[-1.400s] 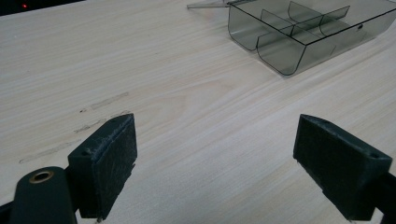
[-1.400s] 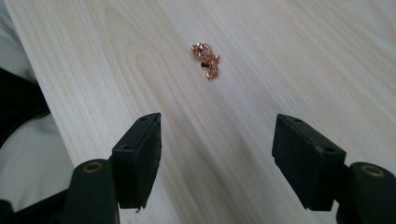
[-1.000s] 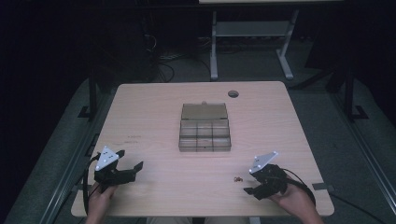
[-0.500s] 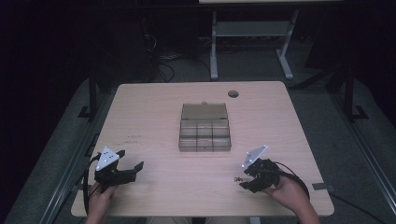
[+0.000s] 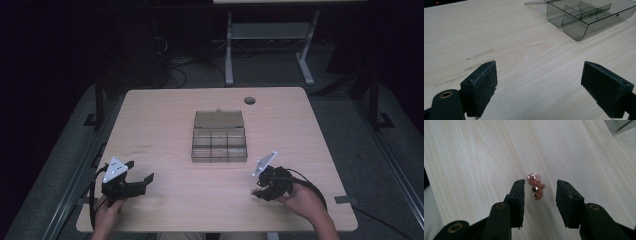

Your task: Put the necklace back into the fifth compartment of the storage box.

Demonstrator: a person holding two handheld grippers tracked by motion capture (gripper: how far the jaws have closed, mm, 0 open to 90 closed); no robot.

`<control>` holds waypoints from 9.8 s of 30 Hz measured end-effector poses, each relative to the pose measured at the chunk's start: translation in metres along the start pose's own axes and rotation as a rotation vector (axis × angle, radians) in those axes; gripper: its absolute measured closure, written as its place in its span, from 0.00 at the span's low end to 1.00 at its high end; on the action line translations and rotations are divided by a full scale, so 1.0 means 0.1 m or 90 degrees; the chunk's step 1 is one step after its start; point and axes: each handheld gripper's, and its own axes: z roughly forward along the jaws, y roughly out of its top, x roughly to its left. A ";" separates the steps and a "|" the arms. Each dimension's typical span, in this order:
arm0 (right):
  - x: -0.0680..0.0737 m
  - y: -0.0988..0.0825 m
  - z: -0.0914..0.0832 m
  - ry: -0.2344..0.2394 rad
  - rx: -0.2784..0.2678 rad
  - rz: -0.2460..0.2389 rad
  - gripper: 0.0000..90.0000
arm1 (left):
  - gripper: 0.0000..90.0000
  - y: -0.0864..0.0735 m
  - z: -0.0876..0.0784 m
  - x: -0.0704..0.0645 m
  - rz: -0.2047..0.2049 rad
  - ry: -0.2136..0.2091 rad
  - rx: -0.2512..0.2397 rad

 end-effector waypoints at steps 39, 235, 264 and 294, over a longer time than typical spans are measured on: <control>-0.02 0.19 0.04 0.019 0.055 -0.032 0.98 | 0.15 0.00 0.00 0.01 -0.004 0.000 -0.002; -0.83 1.60 0.50 0.061 0.061 -0.006 0.94 | 0.15 0.01 0.01 0.00 -0.010 -0.005 -0.008; -0.80 1.51 0.25 0.045 0.030 -0.008 0.80 | 0.15 0.02 0.00 -0.02 -0.007 -0.007 -0.005; -0.78 1.39 0.06 0.044 0.020 -0.008 0.67 | 0.15 0.02 0.01 -0.02 -0.007 -0.006 -0.005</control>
